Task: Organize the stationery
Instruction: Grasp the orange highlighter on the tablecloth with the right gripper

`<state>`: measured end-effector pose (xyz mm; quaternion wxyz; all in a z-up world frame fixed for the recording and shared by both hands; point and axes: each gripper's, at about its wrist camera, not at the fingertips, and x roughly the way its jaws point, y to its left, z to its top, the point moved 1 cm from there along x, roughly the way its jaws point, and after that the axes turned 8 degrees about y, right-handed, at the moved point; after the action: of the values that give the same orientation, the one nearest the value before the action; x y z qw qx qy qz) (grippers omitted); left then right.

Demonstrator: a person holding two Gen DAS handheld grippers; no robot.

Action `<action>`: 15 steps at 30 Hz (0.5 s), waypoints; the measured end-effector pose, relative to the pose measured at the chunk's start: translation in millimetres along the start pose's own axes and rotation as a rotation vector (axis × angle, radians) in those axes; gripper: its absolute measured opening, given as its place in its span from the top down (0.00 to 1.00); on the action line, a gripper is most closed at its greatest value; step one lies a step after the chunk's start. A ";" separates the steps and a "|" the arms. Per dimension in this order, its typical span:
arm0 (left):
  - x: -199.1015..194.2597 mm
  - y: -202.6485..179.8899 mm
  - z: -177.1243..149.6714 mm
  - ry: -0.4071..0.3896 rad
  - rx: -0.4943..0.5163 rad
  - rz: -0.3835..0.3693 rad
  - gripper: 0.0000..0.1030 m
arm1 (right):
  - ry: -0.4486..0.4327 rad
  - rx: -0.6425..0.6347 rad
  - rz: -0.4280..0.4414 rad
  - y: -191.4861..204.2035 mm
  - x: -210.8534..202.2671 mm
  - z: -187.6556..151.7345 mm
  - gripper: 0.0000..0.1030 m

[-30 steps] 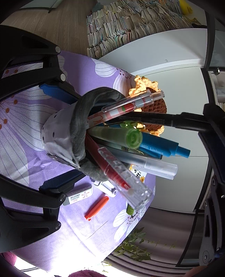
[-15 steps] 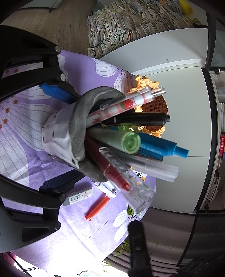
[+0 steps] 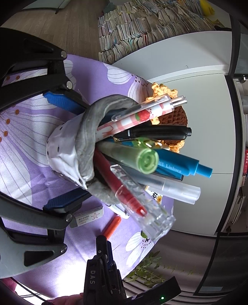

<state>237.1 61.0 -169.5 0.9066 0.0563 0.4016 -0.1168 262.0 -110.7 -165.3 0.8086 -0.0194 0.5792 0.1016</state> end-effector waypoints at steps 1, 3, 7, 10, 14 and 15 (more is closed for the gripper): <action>0.9 1.2 0.5 0.002 -0.001 0.000 0.27 | -0.010 -0.005 -0.012 1.1 0.3 -0.4 0.84; 1.2 1.5 0.5 0.003 -0.001 -0.001 0.27 | -0.003 -0.028 -0.028 4.2 0.9 -2.8 0.87; 2.5 3.5 3.4 0.003 -0.002 -0.002 0.27 | -0.055 -0.007 -0.002 0.8 -16.4 -7.0 0.87; 2.7 3.3 3.7 0.003 -0.002 -0.001 0.27 | -0.125 0.019 0.037 -2.7 -44.6 -7.3 0.89; 3.0 2.4 3.8 0.001 -0.002 0.000 0.27 | -0.217 0.014 0.089 3.0 -84.2 -7.5 0.90; 3.0 2.4 3.7 0.002 -0.003 0.000 0.27 | -0.235 0.015 0.099 5.0 -91.9 -7.3 0.90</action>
<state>242.3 62.1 -169.3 0.9063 0.0551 0.4026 -0.1164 226.0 -119.9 -80.9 0.8649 0.0275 0.4817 0.1387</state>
